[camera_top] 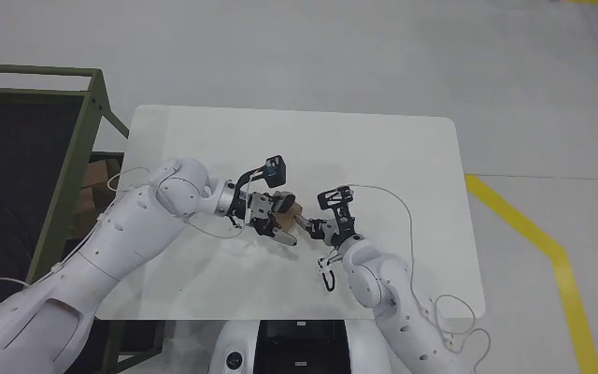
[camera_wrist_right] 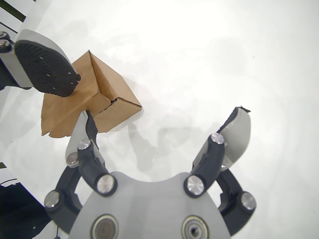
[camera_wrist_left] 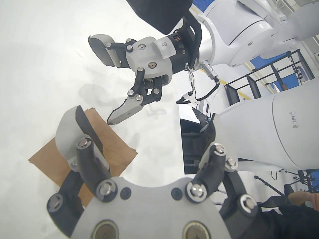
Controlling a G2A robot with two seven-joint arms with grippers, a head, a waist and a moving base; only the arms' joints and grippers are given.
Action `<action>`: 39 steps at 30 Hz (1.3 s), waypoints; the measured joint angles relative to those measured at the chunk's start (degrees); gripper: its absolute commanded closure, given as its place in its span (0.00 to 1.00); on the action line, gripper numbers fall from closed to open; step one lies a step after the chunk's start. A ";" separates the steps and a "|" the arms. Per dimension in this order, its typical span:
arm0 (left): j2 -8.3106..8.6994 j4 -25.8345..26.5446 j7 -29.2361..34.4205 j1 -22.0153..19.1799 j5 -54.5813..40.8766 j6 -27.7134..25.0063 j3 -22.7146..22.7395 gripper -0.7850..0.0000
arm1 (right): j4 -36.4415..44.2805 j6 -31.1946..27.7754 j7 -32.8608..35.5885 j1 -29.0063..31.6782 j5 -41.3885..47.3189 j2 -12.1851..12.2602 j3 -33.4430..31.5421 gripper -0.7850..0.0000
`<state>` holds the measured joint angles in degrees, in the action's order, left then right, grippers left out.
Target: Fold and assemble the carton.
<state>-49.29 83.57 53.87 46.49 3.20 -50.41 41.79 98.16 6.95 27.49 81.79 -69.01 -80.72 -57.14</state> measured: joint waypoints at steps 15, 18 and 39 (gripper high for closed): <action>0.52 -0.32 -0.53 0.46 -0.18 -0.52 1.65 0.00 | 0.34 -1.31 -0.90 0.50 -1.34 0.09 0.65 0.00; 0.97 -0.42 -0.08 1.14 -0.75 -0.10 2.18 0.00 | 0.35 -1.25 -0.88 0.47 -1.32 0.07 0.67 0.00; 2.19 -1.25 -1.28 0.80 -3.72 -1.29 0.21 0.00 | -0.91 0.23 -0.91 -1.24 -1.02 -0.60 2.70 0.00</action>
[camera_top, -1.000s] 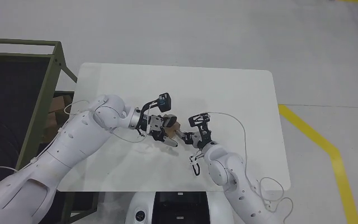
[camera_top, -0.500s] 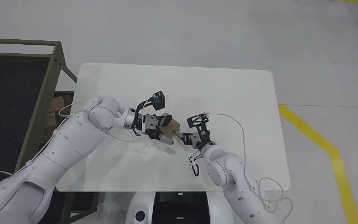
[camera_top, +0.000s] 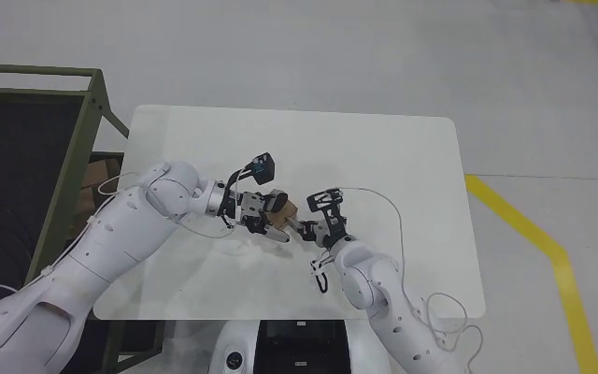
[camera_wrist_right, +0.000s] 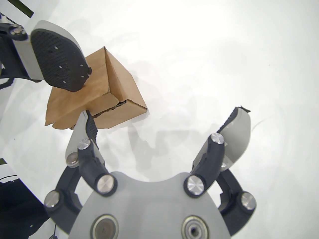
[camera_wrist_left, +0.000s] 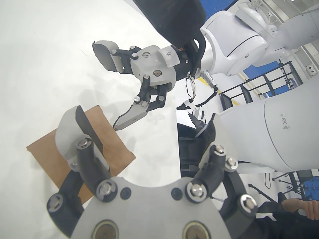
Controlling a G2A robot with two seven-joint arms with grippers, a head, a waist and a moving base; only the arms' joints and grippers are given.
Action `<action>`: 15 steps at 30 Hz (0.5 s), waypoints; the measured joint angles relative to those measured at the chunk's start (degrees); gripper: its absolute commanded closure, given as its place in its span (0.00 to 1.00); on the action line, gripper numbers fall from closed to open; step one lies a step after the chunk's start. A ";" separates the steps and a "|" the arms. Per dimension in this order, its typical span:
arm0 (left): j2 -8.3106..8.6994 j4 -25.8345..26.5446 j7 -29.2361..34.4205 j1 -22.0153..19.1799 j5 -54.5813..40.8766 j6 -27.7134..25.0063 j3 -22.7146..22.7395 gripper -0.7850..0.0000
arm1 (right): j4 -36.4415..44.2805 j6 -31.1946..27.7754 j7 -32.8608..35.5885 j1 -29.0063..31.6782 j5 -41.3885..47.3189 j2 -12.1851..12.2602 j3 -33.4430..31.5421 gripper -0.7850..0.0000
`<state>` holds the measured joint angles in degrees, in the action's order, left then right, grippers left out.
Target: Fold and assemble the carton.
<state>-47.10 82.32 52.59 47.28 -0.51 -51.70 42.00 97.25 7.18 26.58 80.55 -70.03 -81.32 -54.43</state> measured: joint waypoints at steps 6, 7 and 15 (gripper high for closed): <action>0.35 -0.89 -0.53 -0.67 -0.62 -0.51 0.02 0.00 | -0.21 0.15 -0.20 -0.19 0.10 -0.10 0.07 0.00; 0.48 -1.25 -0.62 -0.68 -0.79 -0.48 0.40 0.00 | -0.20 0.16 -0.23 -0.17 0.11 -0.10 0.05 0.00; 1.80 -2.67 -0.41 1.26 -2.62 1.60 3.73 0.00 | 0.22 -0.19 -0.47 0.26 0.03 -0.04 -0.34 0.00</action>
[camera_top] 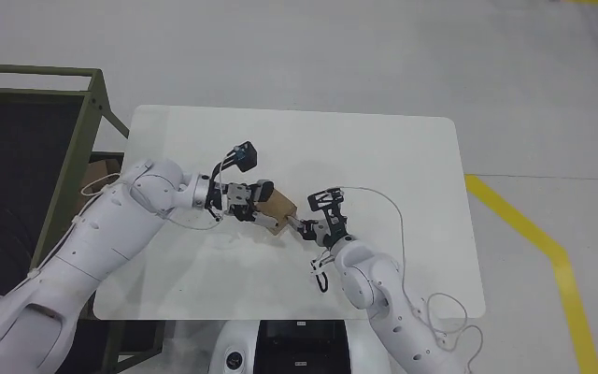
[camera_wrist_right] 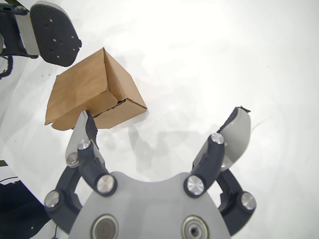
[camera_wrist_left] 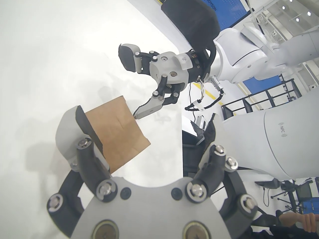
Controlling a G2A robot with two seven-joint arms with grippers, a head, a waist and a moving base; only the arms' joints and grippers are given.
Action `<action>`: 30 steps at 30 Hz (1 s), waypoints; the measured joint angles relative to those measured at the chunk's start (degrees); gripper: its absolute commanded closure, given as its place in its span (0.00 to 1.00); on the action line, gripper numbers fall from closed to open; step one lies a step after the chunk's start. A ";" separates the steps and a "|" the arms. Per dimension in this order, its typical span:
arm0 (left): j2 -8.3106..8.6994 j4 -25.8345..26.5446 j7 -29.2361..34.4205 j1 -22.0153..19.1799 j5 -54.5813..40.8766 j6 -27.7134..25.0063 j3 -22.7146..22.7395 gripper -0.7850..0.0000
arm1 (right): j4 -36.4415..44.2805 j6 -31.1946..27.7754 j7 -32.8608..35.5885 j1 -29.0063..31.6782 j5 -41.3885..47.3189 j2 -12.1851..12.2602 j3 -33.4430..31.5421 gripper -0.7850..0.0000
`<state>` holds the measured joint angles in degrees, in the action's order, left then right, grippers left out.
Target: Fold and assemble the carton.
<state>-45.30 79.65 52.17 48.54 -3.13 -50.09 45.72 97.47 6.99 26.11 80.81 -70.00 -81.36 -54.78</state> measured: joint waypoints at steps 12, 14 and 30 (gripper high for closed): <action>-0.30 -0.90 0.75 0.18 -0.01 6.21 0.41 0.00 | -0.03 0.10 0.28 -0.04 -0.34 -0.08 0.15 0.00; -0.41 -0.95 0.71 0.21 0.19 6.49 0.43 0.00 | 0.01 0.06 0.36 -0.04 -0.45 -0.08 0.16 0.00; -1.09 -1.24 1.73 0.12 1.04 7.85 0.71 0.00 | 0.00 0.10 0.73 -0.14 -0.75 -0.20 0.35 0.00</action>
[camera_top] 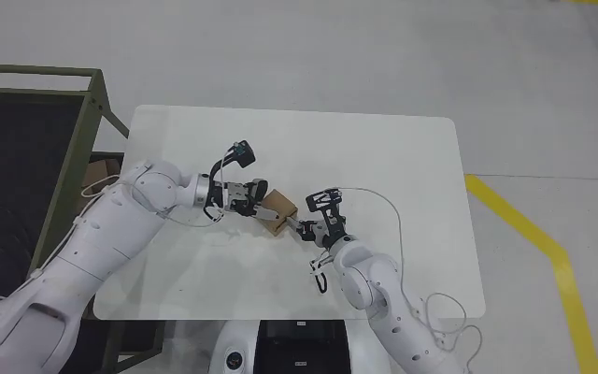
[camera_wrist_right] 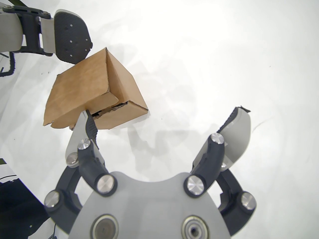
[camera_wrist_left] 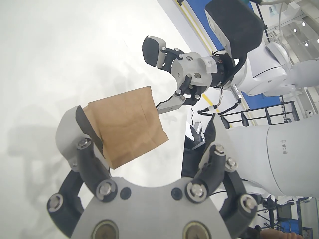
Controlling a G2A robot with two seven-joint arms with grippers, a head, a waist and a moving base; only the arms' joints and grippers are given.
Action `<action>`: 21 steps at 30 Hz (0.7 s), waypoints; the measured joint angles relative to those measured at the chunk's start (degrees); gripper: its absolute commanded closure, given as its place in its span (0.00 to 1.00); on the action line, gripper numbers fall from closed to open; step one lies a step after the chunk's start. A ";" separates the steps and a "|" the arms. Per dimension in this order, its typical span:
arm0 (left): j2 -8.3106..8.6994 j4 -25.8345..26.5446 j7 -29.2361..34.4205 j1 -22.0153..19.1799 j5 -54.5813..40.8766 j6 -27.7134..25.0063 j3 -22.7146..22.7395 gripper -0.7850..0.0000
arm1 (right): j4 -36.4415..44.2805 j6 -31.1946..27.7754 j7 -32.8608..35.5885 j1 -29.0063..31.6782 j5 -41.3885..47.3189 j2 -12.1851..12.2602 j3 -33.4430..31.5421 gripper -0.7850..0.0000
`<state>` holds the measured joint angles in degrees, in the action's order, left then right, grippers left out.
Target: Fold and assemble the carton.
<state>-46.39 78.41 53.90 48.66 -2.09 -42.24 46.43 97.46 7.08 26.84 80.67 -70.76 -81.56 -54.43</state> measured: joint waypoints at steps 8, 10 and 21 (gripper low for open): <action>-0.36 0.66 -0.21 0.11 2.05 1.68 0.03 0.00 | -0.03 -0.02 0.03 -0.03 -0.02 -0.05 -0.02 0.00; -0.45 0.77 -0.09 0.14 2.44 2.01 -0.04 0.00 | -0.02 -0.02 0.05 -0.04 -0.03 -0.06 -0.01 0.00; -0.84 0.37 -0.10 0.19 4.06 5.08 0.42 0.00 | -0.09 0.13 0.26 -0.09 -0.04 -0.14 -0.01 0.00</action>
<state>-47.22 78.78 53.80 48.85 1.97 -37.16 46.85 97.37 7.21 27.10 80.57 -70.80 -81.70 -54.44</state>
